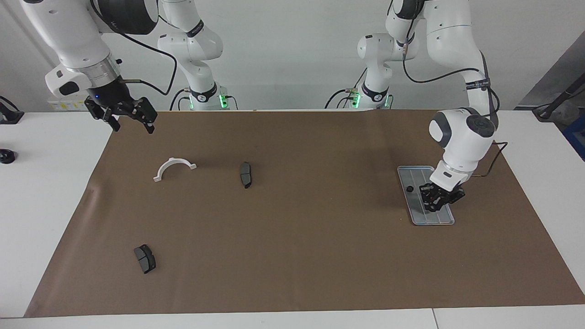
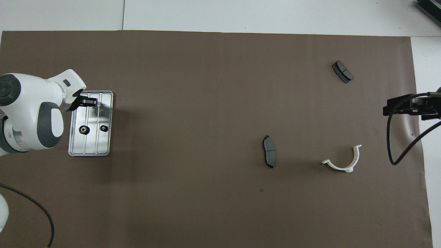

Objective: Pick bearing gear from pile to tray

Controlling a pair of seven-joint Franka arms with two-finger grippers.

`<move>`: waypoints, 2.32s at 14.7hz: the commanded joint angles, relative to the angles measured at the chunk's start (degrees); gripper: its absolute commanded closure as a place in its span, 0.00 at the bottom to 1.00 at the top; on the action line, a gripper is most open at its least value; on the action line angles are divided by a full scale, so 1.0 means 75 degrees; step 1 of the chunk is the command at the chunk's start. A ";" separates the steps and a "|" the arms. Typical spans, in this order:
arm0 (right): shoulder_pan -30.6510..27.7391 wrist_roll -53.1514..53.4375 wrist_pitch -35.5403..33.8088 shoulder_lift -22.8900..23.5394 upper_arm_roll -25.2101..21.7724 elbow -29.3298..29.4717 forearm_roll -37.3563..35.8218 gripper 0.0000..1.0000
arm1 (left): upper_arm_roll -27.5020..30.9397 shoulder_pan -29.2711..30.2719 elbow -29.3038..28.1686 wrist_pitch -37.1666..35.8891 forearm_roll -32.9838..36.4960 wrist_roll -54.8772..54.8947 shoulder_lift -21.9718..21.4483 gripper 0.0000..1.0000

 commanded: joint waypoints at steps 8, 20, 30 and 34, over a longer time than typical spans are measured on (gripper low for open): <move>-0.0025 -0.0049 -0.0140 -0.0093 0.0022 -0.0030 0.0028 0.00 | -0.0030 -0.0035 0.0045 -0.0915 -0.0162 0.0081 -0.0726 0.00; -0.0025 -0.0049 -0.0140 -0.0093 0.0022 -0.0030 0.0028 0.00 | -0.0041 -0.0211 0.2747 -0.6095 0.0248 -0.0048 -0.2429 0.00; -0.0025 -0.0049 -0.0140 -0.0093 0.0022 -0.0030 0.0028 0.00 | -0.0053 -0.0234 0.3011 -0.7915 0.0236 -0.0130 -0.2848 0.00; -0.0025 -0.0049 -0.0140 -0.0093 0.0022 -0.0030 0.0028 0.00 | -0.0041 -0.0234 0.2998 -0.7575 0.0236 -0.0610 -0.2814 0.00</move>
